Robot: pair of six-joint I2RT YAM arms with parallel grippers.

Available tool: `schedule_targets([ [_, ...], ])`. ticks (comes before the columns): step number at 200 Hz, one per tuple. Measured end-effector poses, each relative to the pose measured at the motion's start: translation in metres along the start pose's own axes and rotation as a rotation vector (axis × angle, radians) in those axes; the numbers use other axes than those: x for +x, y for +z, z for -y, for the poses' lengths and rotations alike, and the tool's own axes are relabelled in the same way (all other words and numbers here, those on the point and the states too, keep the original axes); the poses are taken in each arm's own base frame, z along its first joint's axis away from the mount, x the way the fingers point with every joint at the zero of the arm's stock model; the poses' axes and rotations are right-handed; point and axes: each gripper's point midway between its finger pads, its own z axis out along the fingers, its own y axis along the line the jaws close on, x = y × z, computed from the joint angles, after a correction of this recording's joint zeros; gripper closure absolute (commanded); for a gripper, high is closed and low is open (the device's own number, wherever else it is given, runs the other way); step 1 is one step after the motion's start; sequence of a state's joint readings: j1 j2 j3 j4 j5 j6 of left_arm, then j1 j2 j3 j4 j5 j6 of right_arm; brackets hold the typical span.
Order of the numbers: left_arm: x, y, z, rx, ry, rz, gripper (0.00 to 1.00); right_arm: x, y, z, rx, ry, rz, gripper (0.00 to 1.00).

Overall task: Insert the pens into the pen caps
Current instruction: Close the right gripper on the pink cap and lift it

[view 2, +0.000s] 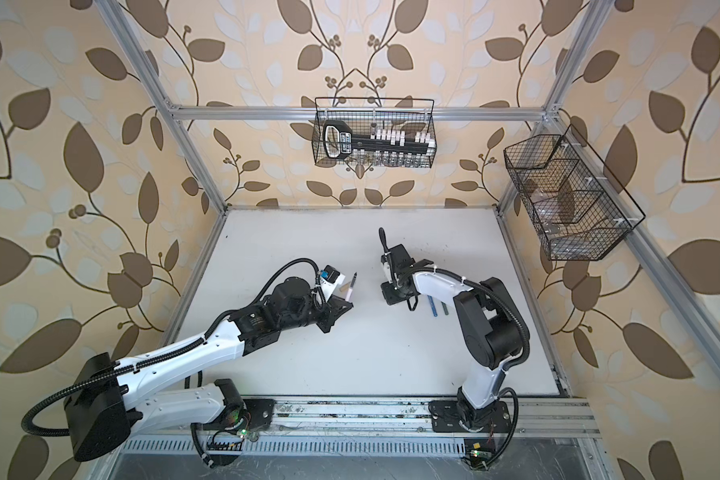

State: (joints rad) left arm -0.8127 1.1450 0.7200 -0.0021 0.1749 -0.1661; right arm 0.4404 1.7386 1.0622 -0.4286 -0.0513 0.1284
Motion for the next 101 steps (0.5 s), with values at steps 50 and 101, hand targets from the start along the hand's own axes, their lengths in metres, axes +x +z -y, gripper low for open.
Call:
schedule_targets([
  [50,0.008,0.01,-0.003,-0.004,-0.005,-0.03,1.0,-0.016,-0.029,0.005,-0.106,0.104,0.184,0.88],
  [101,0.017,0.022,-0.003,0.011,-0.011,-0.065,1.0,-0.014,-0.041,0.005,-0.196,0.18,0.262,0.87],
])
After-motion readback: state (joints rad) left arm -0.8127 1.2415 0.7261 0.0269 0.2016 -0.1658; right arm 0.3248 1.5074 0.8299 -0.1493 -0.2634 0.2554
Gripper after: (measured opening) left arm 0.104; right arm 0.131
